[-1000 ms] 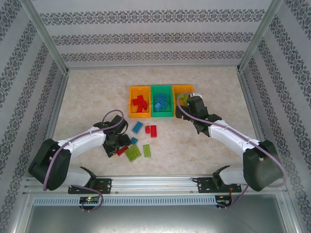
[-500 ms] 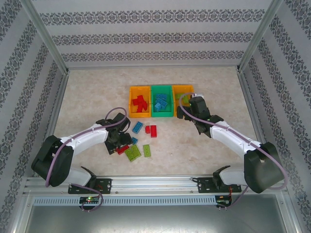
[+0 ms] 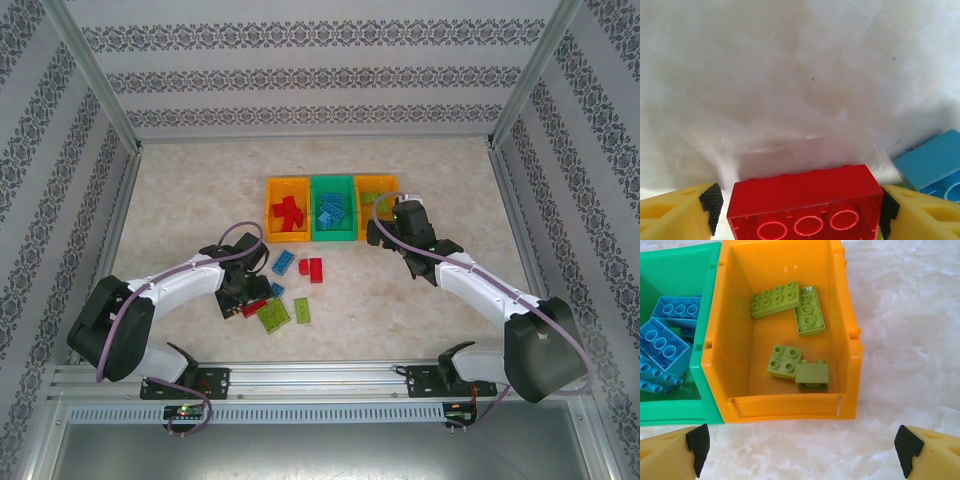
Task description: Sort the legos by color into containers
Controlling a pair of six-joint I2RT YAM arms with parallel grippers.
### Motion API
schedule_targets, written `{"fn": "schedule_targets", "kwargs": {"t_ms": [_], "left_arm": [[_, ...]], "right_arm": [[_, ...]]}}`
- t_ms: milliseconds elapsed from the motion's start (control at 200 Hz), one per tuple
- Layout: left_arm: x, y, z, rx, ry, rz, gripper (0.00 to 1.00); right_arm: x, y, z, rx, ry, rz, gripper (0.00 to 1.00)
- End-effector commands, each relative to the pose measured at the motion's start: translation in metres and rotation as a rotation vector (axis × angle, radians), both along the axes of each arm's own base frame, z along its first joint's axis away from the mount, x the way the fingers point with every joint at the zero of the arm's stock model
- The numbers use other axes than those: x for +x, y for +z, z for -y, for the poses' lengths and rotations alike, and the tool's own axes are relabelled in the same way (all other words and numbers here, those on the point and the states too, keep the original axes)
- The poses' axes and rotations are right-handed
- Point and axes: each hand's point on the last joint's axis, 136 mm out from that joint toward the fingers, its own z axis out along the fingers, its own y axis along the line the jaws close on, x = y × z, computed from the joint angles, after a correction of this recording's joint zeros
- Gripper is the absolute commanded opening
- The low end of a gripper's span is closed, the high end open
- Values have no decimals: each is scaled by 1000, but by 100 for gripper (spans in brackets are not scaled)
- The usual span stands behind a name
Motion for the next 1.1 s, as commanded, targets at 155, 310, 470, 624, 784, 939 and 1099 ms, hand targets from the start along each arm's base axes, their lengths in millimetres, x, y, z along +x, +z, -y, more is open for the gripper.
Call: {"fn": "schedule_targets", "kwargs": {"t_ms": [155,310,470,624,784,939,1099], "left_arm": [[-8,-5,-5,52,-31,-29,77],[-7,-5,-7,60,-24,-16,70],[-6,0,-11,74,-19,12,64],[1,13,-14,91,-26,49,64],[20,43,-16,126,-65,128,64],[62,87,-11,149,-120,262,64],[127,130,7,156,-190,403,64]], "right_arm": [[0,2,2,19,-7,14,98],[0,2,3,22,-9,13,98],[-1,3,4,24,-9,13,98],[-3,3,4,20,1,11,98],[-10,-1,-1,23,32,3,98],[-20,-5,-13,30,69,-1,98],[-35,-12,-36,45,110,-30,97]]}}
